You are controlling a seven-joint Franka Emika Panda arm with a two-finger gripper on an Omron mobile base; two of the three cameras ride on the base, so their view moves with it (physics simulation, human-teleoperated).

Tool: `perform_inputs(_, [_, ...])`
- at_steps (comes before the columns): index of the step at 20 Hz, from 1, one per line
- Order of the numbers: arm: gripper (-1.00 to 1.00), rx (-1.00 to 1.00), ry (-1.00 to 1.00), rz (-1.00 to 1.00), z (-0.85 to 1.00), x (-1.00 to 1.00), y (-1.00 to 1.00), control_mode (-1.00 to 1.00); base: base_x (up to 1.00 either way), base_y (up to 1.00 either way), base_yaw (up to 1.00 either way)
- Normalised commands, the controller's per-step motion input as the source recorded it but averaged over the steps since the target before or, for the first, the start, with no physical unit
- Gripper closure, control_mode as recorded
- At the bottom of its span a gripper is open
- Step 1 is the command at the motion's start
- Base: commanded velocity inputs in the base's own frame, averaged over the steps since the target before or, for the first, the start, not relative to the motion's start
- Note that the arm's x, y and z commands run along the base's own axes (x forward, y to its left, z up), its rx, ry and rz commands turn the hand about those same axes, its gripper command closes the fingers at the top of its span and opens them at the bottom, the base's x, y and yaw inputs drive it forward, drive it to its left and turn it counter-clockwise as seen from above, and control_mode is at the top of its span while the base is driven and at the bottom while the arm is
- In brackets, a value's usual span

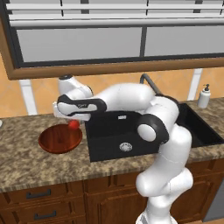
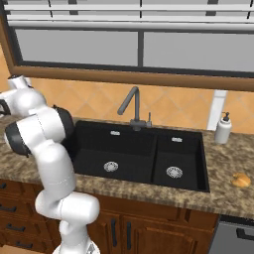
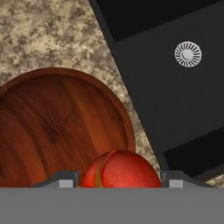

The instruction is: Pick the tomato from the sink and place it in the bowl. Then pick the bowl and place it in the microwave. Then close the microwave door and press the start button.

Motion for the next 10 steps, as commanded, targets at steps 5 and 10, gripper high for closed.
perform_inputs(5, [1.00, 0.06, 0.02, 0.03, -0.34, 0.17, 0.19, -1.00, 0.00, 0.00, 0.00])
perform_inputs(10, [1.00, 0.00, 0.02, 0.00, -0.49, 0.16, 0.00, -1.00, 0.00, 0.00, 0.00])
